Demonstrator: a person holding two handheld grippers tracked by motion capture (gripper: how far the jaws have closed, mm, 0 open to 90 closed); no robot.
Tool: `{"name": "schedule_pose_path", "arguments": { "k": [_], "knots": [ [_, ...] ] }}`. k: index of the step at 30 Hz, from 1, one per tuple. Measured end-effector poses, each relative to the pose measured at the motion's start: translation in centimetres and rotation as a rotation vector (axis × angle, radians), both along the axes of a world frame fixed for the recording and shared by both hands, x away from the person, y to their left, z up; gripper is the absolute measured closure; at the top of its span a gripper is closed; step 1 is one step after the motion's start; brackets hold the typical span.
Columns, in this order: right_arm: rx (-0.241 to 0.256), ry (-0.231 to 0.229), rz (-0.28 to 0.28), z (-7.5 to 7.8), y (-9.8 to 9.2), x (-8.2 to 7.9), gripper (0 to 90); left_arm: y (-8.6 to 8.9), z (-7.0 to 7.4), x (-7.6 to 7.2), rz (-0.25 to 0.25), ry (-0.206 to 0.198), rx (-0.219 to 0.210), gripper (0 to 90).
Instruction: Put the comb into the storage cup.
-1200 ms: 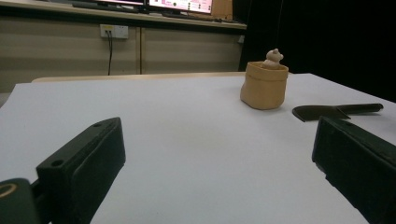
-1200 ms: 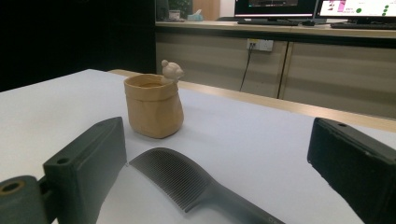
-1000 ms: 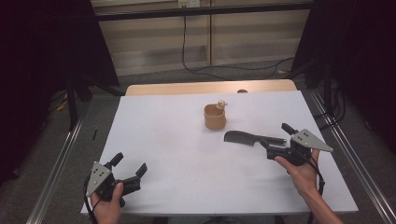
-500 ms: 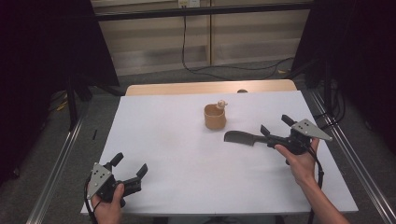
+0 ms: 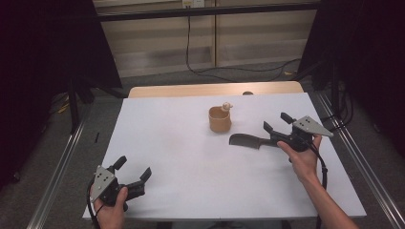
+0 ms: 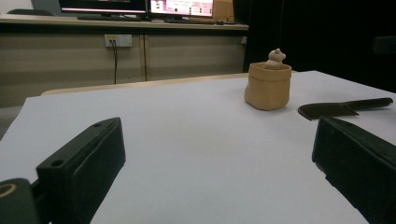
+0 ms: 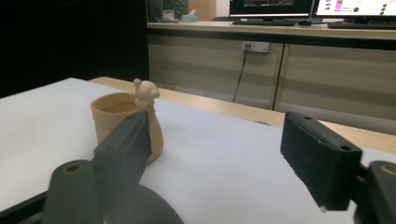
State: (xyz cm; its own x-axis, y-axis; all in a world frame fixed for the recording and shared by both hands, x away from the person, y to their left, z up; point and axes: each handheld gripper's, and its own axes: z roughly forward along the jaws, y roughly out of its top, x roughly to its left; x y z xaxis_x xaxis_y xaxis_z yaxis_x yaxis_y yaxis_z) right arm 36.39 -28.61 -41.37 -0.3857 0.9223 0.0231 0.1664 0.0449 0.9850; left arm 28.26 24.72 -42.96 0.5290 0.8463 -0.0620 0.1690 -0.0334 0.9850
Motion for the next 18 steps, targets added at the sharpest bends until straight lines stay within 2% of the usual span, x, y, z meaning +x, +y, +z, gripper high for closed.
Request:
{"name": "schedule_pose_path", "arguments": {
  "k": [2,4,6,12,18],
  "knots": [
    [0.022,0.001,0.0,0.1,0.0,0.3,28.5,0.0,0.0,0.0,-0.001,0.002,-0.004,2.8],
    [0.019,-0.013,-0.006,0.1,0.0,0.6,33.4,0.0,0.0,0.0,-0.003,0.002,0.002,2.8],
    [0.03,-0.007,-0.014,-0.2,-0.2,0.7,37.1,0.0,0.0,0.1,-0.005,0.003,0.001,2.8],
    [0.003,0.004,0.001,-0.7,-0.4,1.1,49.9,0.0,-0.1,0.1,-0.01,0.007,-0.001,2.8],
    [0.013,0.004,0.008,-0.8,-0.7,1.4,66.4,-0.2,-0.2,0.1,-0.018,0.015,0.007,2.8]
  ]
}}
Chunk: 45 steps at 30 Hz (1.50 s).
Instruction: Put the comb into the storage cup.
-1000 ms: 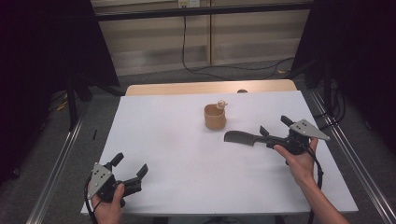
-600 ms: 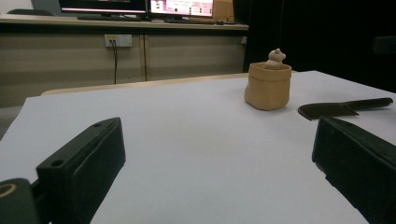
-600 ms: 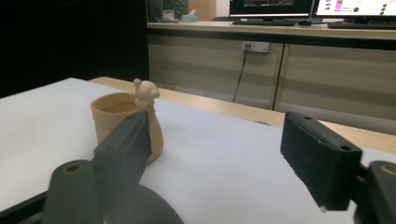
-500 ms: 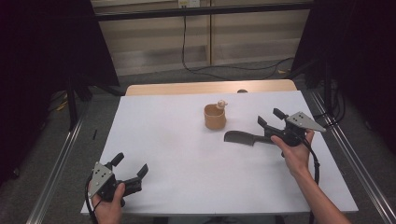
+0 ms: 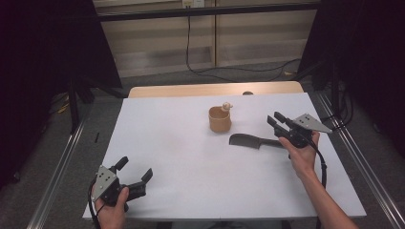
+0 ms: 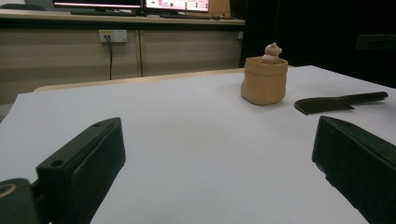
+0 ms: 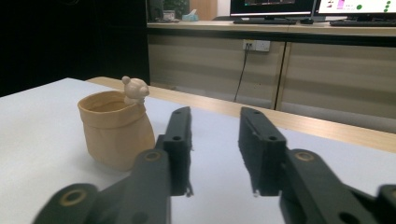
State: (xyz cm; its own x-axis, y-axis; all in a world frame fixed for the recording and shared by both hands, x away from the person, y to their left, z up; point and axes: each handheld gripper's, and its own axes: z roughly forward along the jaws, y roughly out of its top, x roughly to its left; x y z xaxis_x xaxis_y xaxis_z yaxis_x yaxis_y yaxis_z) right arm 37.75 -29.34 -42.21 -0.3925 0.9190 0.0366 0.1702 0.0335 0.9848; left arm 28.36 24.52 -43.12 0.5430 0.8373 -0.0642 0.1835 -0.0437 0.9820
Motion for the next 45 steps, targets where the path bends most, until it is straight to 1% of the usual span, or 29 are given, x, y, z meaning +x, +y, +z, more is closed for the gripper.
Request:
{"name": "schedule_pose_path", "arguments": {
  "k": [3,5,8,9,10,12,15,16,19,21,24,25,27,28,29,30,31,33,35,37,38,39,40,42,43,44,45],
  "knots": [
    [0.003,-0.001,-0.001,0.0,-0.2,0.0,70.7,-0.1,0.0,0.0,-0.009,0.003,-0.003,2.8],
    [-0.007,0.004,-0.004,0.0,-0.2,0.0,78.6,-0.2,0.0,0.0,-0.006,0.003,0.001,2.8],
    [-0.008,0.006,0.005,-0.1,-0.3,0.1,86.3,-0.2,0.1,0.0,-0.008,-0.002,0.009,2.8],
    [-0.008,0.006,0.005,-0.1,-0.3,0.1,86.3,-0.2,0.1,0.0,-0.008,-0.002,0.009,2.8],
    [-0.023,0.006,0.005,-0.1,-0.4,0.1,90.0,-0.2,0.1,0.0,-0.005,-0.003,0.008,2.8],
    [-0.029,0.007,0.008,-0.1,-0.5,0.2,90.0,-0.2,0.1,0.0,-0.007,-0.003,-0.004,2.8],
    [-0.028,0.031,0.026,-0.1,-0.4,0.2,90.0,-0.1,0.1,0.0,-0.002,-0.003,-0.011,2.8],
    [-0.036,0.034,0.028,-0.2,-0.4,0.2,90.0,-0.1,0.1,0.0,-0.003,-0.003,-0.011,2.8],
    [-0.039,0.049,0.037,-0.2,-0.3,0.3,90.0,-0.1,0.1,0.0,0.003,-0.003,-0.004,2.8],
    [-0.047,0.05,0.045,-0.1,-0.3,0.3,90.0,-0.1,0.0,-0.1,-0.002,-0.001,-0.005,2.8],
    [-0.057,0.076,0.058,0.2,-0.4,0.6,90.0,-0.1,0.0,0.0,0.0,-0.003,-0.008,2.8],
    [-0.063,0.083,0.066,0.3,-0.4,0.9,90.0,-0.1,0.0,0.1,-0.004,0.0,-0.002,2.8],
    [-0.095,0.116,0.091,0.4,-0.2,1.3,90.0,-0.2,0.1,0.1,-0.007,0.0,-0.001,2.8],
    [-0.113,0.124,0.095,0.2,0.0,1.4,90.0,-0.2,0.1,0.0,-0.01,-0.004,-0.002,2.8],
    [-0.105,0.134,0.096,0.0,0.0,1.4,90.0,-0.2,0.1,0.0,-0.009,-0.006,-0.002,2.8],
    [-0.113,0.163,0.099,-0.2,0.1,1.6,90.0,-0.1,0.2,-0.1,-0.012,-0.008,0.0,2.8],
    [-0.136,0.189,0.096,-0.4,0.1,1.7,90.0,-0.1,0.2,-0.1,-0.012,-0.01,0.002,2.8],
    [-0.132,0.219,0.092,-0.3,-0.1,1.8,90.0,0.0,0.2,-0.1,-0.008,-0.011,-0.006,2.8],
    [-0.129,0.236,0.083,0.0,-0.5,1.7,90.0,0.1,0.2,0.0,-0.008,-0.008,0.001,2.8],
    [-0.125,0.267,0.075,0.3,-1.1,1.8,90.0,0.0,0.1,0.0,-0.008,-0.006,-0.001,2.8],
    [-0.125,0.267,0.075,0.3,-1.1,1.8,90.0,0.0,0.1,0.0,-0.008,-0.006,-0.001,2.8],
    [-0.14,0.308,0.069,0.4,-1.6,1.9,90.0,-0.1,0.2,0.0,-0.009,-0.006,-0.001,2.8],
    [-0.147,0.321,0.062,0.5,-1.8,1.9,90.0,-0.1,0.2,0.0,-0.009,-0.007,-0.005,2.8],
    [-0.152,0.37,0.06,0.4,-2.2,2.1,90.0,-0.2,0.2,0.0,-0.011,-0.01,-0.002,2.8],
    [-0.153,0.387,0.053,0.4,-2.4,2.1,90.0,-0.2,0.2,0.0,-0.011,-0.01,0.001,2.8],
    [-0.153,0.387,0.053,0.4,-2.4,2.1,90.0,-0.2,0.1,0.0,-0.011,-0.007,0.0,2.8],
    [-0.148,0.411,0.054,0.3,-2.5,2.2,90.0,-0.1,0.1,0.0,-0.012,-0.005,0.0,2.8]
  ]
}}
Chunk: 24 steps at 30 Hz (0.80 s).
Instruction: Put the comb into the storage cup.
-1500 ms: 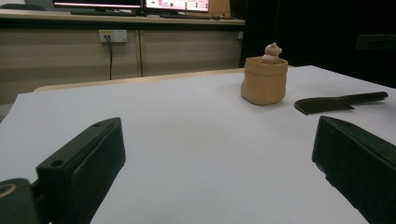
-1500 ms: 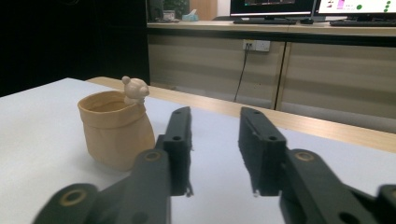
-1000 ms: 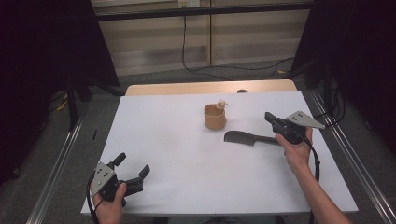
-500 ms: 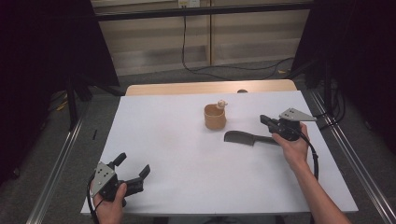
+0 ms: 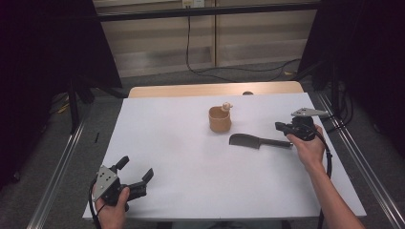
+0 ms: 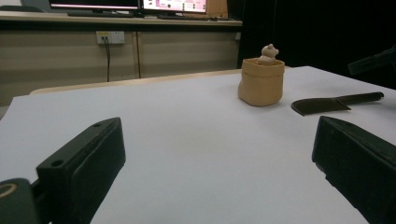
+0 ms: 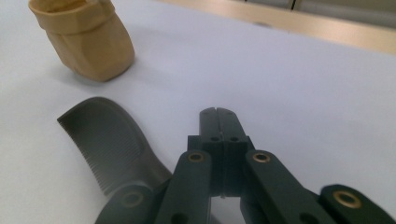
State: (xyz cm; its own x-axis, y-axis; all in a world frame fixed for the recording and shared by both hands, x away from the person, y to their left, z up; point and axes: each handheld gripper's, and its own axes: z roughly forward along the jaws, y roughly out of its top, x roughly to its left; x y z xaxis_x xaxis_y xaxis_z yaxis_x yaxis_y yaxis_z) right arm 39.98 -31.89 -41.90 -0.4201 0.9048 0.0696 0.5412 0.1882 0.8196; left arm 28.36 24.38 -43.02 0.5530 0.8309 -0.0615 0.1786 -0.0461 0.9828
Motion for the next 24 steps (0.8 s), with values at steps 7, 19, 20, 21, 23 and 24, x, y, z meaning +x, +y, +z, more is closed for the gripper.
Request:
{"name": "schedule_pose_path", "arguments": {
  "k": [7,19,20,21,23,24],
  "knots": [
    [-0.048,0.12,-0.016,-0.5,-0.5,0.3,90.0,0.0,0.0,0.0,-0.002,0.004,0.0,2.8],
    [-0.121,0.214,-0.016,-1.4,-1.5,0.3,90.0,0.1,0.0,0.0,-0.002,0.004,0.0,2.8],
    [-0.121,0.215,-0.015,-1.4,-1.5,0.2,90.0,0.1,0.1,0.0,-0.002,0.002,-0.004,2.8],
    [-0.123,0.212,-0.01,-1.4,-1.5,0.2,90.0,0.0,0.1,0.0,-0.002,0.001,-0.005,2.8],
    [-0.124,0.213,-0.009,-1.4,-1.4,0.2,90.0,0.0,0.0,0.0,-0.003,0.003,-0.002,2.8],
    [-0.137,0.219,-0.01,-1.6,-1.5,0.3,90.0,0.0,0.0,0.0,-0.005,0.005,0.001,2.8]
  ]
}}
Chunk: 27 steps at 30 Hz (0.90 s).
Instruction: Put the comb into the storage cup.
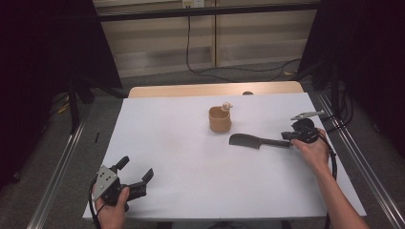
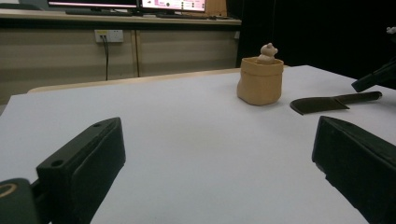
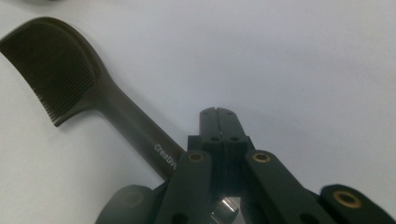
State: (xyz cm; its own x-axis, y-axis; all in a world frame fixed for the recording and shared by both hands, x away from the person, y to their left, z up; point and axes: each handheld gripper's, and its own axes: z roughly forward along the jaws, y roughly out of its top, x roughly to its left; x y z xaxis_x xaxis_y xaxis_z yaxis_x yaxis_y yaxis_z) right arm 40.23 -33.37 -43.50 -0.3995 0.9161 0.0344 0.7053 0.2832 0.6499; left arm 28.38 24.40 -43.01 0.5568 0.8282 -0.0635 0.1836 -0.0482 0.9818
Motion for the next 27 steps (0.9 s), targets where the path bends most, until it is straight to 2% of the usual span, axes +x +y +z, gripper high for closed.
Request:
{"name": "schedule_pose_path", "arguments": {
  "k": [4,10,12,22,27],
  "knots": [
    [-0.01,0.012,-0.005,-0.27,-0.14,-0.07,90.0,0.01,0.04,-0.04,0.002,-0.006,0.001,2.8],
    [-0.01,0.026,-0.014,-0.47,-0.55,-0.07,90.0,0.08,-0.06,0.09,0.002,0.007,-0.001,2.8],
    [-0.026,0.037,-0.016,-0.83,-0.73,-0.09,90.0,0.02,-0.05,0.08,0.001,0.007,0.001,2.8],
    [-0.048,0.043,-0.019,-0.9,-0.58,-0.23,90.0,0.1,-0.02,0.07,-0.004,0.008,0.006,2.8],
    [-0.062,0.043,-0.015,-0.91,-0.47,-0.3,90.0,0.17,-0.11,0.19,-0.002,0.017,-0.005,2.8]
  ]
}}
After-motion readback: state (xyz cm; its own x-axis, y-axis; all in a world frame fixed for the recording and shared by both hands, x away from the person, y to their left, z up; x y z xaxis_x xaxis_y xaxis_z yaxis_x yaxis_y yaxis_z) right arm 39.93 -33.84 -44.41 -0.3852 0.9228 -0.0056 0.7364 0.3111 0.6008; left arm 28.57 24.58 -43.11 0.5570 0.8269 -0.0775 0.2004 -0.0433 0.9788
